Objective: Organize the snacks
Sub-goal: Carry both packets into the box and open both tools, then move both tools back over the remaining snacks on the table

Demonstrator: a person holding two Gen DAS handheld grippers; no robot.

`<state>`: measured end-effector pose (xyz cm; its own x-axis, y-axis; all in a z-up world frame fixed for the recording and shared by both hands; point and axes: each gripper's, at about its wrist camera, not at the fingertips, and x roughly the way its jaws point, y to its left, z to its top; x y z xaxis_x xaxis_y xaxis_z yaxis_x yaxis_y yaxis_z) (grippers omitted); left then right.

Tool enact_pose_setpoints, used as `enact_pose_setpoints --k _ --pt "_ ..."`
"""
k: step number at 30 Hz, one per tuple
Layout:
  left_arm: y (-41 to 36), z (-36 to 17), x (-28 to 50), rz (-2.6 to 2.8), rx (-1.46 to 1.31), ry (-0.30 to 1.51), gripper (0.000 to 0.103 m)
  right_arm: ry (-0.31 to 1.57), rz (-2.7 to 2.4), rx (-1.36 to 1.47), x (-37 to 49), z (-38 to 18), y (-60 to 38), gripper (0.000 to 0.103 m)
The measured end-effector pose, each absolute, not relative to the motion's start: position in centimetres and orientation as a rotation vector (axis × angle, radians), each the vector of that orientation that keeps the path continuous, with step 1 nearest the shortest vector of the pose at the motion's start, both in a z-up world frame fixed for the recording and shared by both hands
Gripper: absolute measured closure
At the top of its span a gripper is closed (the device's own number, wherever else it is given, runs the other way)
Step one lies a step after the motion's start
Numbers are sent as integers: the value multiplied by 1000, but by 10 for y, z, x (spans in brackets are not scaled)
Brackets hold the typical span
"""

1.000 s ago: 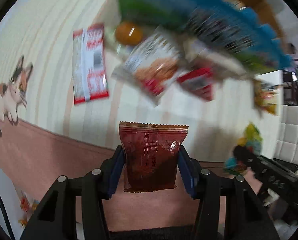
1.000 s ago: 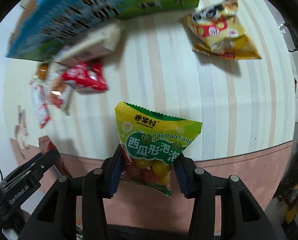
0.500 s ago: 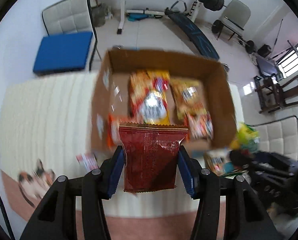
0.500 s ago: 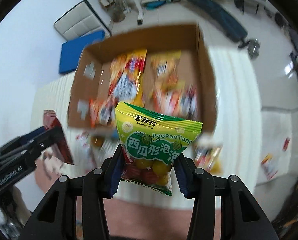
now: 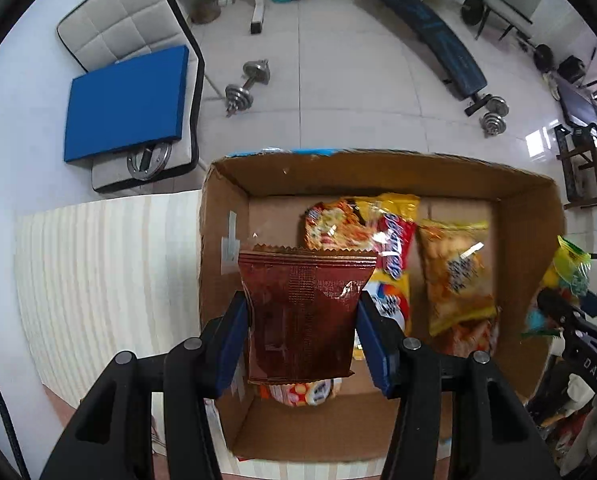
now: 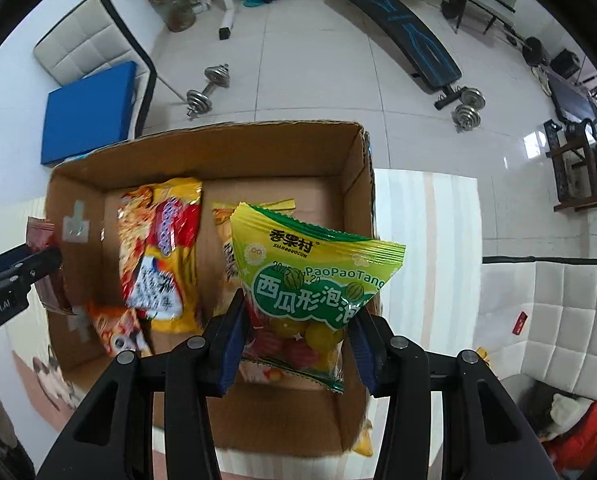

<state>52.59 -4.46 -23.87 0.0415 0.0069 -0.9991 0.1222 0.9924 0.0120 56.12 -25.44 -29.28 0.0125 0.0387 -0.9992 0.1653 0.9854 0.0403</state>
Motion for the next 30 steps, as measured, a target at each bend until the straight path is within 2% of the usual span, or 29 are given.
enact_pose_setpoints --k 6,8,9,10,11,22,30 --pt "-35 -262 544 -72 84 1592 51 1599 -110 201 569 -317 -259 50" --pt "-30 -265 545 -65 51 1595 49 1590 -115 199 570 -314 -260 28" --pt "-28 -265 545 -57 43 1593 41 1583 -110 202 570 -311 -259 14" --pt "-27 -265 546 -57 31 1590 27 1580 -108 203 571 -311 -258 13" --pt "-27 -265 546 -64 23 1588 17 1580 -108 199 571 -310 -257 13" --pt "-32 -244 518 -114 -18 1505 17 1536 -83 160 550 -294 -234 7" --pt "-39 -211 465 -106 31 1381 17 1455 -54 123 510 -271 -208 6"
